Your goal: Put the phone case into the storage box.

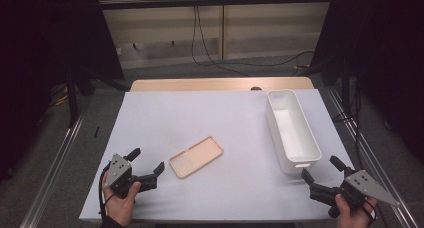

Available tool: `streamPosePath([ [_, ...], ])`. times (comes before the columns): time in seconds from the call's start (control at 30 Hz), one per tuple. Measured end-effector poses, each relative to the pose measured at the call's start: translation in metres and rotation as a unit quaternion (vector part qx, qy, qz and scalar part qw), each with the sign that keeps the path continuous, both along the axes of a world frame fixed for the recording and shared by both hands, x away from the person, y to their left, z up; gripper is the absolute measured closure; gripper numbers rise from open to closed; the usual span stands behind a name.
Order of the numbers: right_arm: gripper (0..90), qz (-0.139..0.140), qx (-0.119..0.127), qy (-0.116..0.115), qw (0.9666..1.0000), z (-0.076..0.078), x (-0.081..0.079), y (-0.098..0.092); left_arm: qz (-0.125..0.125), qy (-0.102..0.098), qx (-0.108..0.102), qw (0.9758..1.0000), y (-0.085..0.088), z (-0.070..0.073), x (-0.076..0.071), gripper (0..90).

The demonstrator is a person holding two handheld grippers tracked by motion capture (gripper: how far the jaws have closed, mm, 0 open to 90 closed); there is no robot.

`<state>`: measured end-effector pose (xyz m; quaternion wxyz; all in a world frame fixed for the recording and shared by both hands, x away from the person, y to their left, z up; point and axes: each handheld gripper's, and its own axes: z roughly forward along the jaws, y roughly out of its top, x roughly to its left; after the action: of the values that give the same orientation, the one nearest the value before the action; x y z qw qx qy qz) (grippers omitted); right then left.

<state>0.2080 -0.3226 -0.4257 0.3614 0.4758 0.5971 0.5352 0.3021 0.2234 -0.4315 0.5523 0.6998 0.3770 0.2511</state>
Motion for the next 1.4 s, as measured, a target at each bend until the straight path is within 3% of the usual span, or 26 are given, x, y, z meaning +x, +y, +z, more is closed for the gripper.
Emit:
streamPosePath([
  [0.23,0.0,0.0,0.004,0.0,1.0,0.0,-0.001,-0.001,-0.044,0.004,-0.005,0.999,-0.005,0.002,0.004,3.9],
  [0.3,0.0,0.001,0.004,0.0,1.0,0.0,-0.001,-0.001,-0.043,0.004,0.001,0.9991,-0.006,0.003,0.005,3.9],
  [0.67,0.0,0.005,0.003,-0.003,1.0,0.0,-0.002,-0.001,-0.05,0.004,-0.012,0.9987,-0.019,0.006,0.012,3.6],
  [0.8,0.0,0.005,0.003,-0.002,1.0,0.0,-0.001,-0.001,-0.049,-0.003,-0.001,0.9988,-0.022,0.005,0.015,3.3],
  [0.9,0.0,0.006,0.002,-0.001,1.0,0.0,-0.001,0.0,-0.049,0.002,-0.011,0.9987,-0.023,0.005,0.018,2.1],
  [1.17,0.0,0.006,0.002,0.001,1.0,0.0,-0.001,0.0,-0.039,-0.021,-0.015,0.9989,-0.028,0.012,0.024,2.0],
  [1.4,0.0,0.006,0.003,0.001,1.0,0.0,-0.001,-0.001,-0.037,-0.027,-0.02,0.9987,-0.036,0.012,0.032,2.9],
])
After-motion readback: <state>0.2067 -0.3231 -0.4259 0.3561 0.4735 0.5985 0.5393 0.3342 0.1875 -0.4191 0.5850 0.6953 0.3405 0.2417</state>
